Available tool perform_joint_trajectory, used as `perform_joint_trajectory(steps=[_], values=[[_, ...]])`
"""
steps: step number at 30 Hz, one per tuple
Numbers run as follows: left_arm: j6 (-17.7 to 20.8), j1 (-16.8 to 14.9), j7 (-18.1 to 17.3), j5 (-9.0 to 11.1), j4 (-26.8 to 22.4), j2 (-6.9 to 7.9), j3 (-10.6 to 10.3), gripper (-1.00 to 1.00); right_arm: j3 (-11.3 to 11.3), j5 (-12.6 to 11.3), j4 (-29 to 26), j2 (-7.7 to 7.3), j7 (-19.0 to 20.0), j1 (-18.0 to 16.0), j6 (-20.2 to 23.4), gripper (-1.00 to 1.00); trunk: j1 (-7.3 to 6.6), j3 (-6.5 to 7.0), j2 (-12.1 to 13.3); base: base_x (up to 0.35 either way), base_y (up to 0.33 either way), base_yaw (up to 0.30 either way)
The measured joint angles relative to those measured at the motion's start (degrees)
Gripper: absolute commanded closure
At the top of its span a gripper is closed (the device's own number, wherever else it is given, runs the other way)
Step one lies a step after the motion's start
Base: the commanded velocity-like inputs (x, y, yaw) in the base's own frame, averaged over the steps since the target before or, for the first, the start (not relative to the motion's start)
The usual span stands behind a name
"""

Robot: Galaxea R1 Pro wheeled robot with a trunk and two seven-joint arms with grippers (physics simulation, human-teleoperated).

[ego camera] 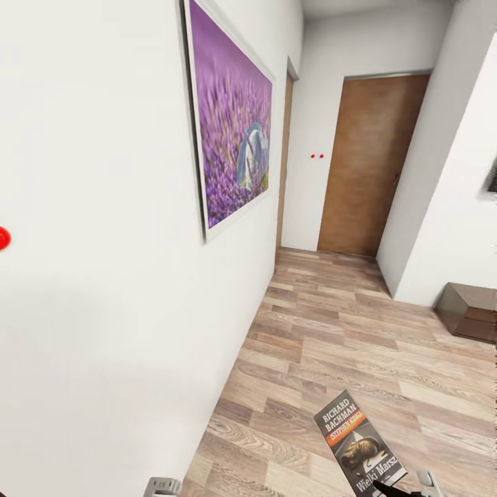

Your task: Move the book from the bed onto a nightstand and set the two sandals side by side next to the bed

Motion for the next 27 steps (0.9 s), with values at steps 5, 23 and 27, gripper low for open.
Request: perform_joint_trajectory(steps=[5, 23, 27], values=[[0.00, 0.01, 0.00, 0.00, -0.01, 0.00, 0.01, -1.00, 0.03, 0.01, 0.03, 0.00, 0.00, 0.01, 0.04, 1.00, 0.00, 0.00, 0.00, 0.036, 0.000, -0.088], [0.00, 0.01, 0.00, 0.00, -0.01, 0.00, 0.01, -1.00, 0.02, 0.01, -0.01, 0.00, 0.10, 0.01, 0.06, 1.00, 0.00, 0.00, 0.00, 0.215, 0.000, -0.012], [0.00, 0.00, 0.00, 0.00, 0.01, 0.00, -0.05, -1.00, -0.06, 0.00, -0.03, 0.00, 0.09, 0.00, 0.06, 1.00, 0.00, 0.00, 0.00, 0.005, 0.000, -0.201]])
